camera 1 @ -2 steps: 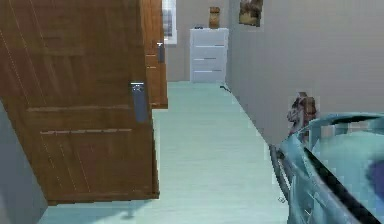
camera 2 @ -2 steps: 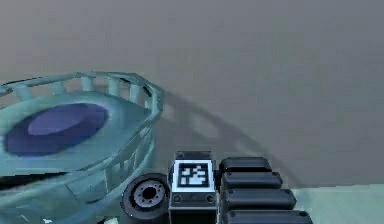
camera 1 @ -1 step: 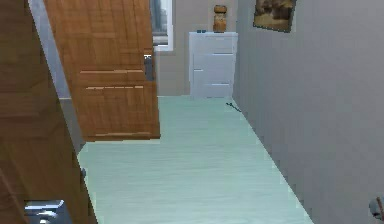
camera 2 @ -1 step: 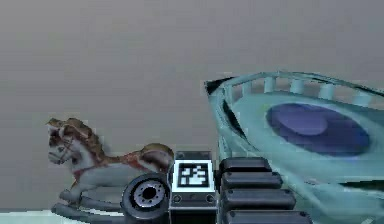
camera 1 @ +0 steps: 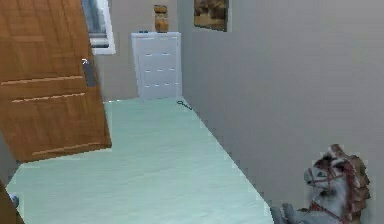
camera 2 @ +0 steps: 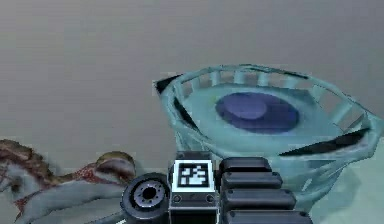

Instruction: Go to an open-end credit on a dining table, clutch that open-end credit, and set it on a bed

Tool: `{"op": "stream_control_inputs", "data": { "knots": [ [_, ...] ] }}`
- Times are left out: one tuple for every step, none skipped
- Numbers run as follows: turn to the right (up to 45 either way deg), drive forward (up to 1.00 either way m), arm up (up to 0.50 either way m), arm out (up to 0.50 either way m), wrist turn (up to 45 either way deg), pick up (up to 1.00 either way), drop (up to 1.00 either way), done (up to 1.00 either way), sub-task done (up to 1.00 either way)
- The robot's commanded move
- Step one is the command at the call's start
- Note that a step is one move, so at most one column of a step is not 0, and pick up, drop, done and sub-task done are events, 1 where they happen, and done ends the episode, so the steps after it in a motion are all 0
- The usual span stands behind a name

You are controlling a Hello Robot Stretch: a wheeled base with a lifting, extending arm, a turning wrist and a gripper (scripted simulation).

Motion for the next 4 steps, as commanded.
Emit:
{"op": "stream_control_inputs", "data": {
  "knots": [
    [0.0, 0.40, 0.00, 0.00, 0.0, 0.00, 0.00, 0.00, 0.00],
    [-33.0, 0.00, 0.00, 0.00, 0.0, 0.00, 0.00, 0.00, 0.00],
    [0.0, 0.65, 0.00, 0.00, 0.0, 0.00, 0.00, 0.00, 0.00],
    [-42.0, 0.00, 0.00, 0.00, 0.0, 0.00, 0.00, 0.00, 0.00]
  ]
}}
